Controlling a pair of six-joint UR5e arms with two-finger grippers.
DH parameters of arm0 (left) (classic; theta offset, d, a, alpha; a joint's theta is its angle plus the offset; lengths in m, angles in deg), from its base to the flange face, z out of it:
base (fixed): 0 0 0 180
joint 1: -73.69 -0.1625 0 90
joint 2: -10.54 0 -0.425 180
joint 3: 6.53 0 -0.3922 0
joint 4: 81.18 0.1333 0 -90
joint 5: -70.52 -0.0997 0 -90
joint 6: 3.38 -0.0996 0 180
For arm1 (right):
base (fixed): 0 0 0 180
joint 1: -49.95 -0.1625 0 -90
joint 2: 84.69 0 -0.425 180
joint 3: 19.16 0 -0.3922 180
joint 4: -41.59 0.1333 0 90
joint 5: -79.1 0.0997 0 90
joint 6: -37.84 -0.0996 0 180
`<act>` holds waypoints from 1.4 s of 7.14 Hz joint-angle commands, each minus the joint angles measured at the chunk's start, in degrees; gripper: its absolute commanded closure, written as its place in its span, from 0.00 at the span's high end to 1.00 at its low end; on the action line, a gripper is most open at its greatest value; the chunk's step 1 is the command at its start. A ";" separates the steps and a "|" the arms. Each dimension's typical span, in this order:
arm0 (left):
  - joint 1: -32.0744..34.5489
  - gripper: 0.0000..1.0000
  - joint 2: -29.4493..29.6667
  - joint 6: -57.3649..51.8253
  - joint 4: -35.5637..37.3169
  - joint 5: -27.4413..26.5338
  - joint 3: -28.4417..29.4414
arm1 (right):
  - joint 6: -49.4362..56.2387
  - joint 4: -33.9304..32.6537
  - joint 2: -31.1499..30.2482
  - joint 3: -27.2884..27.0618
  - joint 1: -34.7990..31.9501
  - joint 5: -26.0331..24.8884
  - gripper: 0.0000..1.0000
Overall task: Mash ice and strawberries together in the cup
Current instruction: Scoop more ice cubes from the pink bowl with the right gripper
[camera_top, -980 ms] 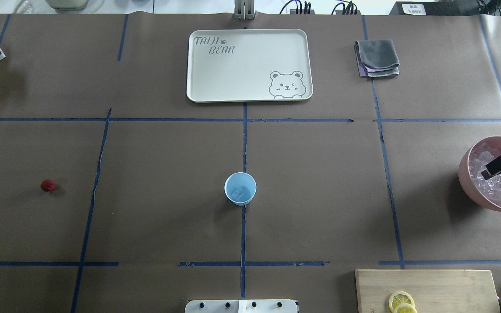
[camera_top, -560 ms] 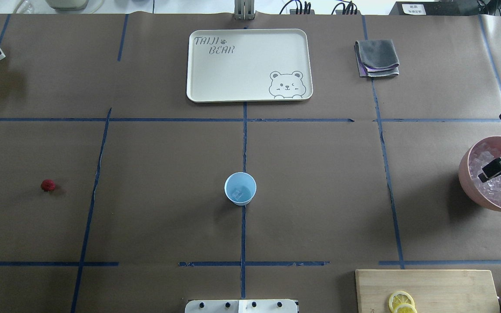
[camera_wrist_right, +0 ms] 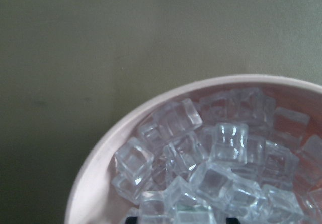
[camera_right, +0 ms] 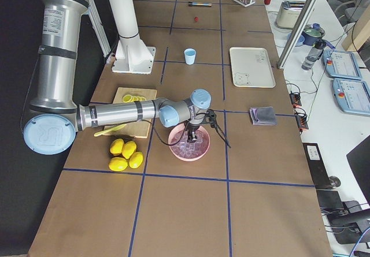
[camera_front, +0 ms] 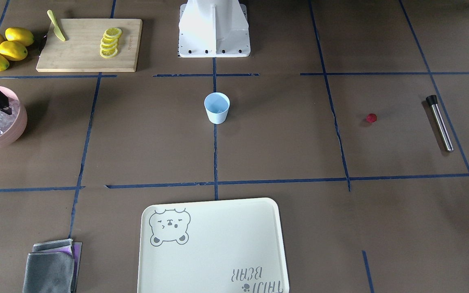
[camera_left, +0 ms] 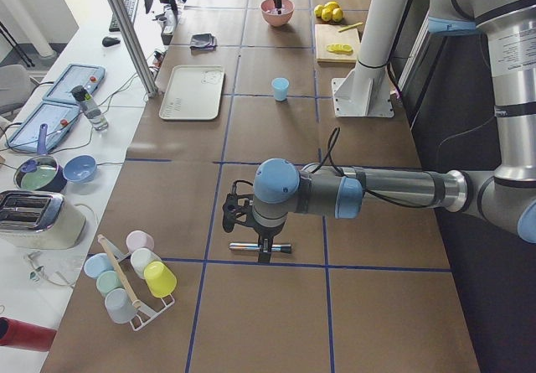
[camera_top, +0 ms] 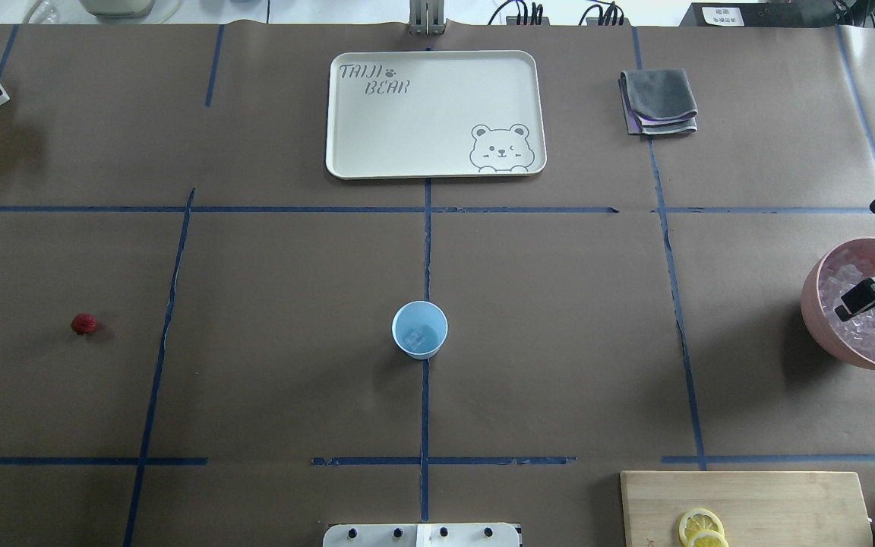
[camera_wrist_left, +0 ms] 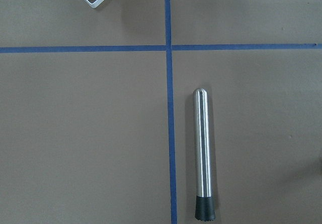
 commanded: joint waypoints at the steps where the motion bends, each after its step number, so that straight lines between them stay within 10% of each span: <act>1: 0.00 1.00 0.00 0.01 0.00 -0.04 -0.04 | 0.00 0.10 -0.04 0.02 -0.08 0.06 0.66; 7: 0.00 1.00 0.00 0.01 0.00 0.05 -0.04 | 0.00 0.27 0.05 0.11 -0.08 -0.21 0.57; 10: 0.00 1.00 0.00 0.01 0.00 0.05 -0.04 | 0.62 0.71 -0.12 -0.24 -0.17 -0.74 0.29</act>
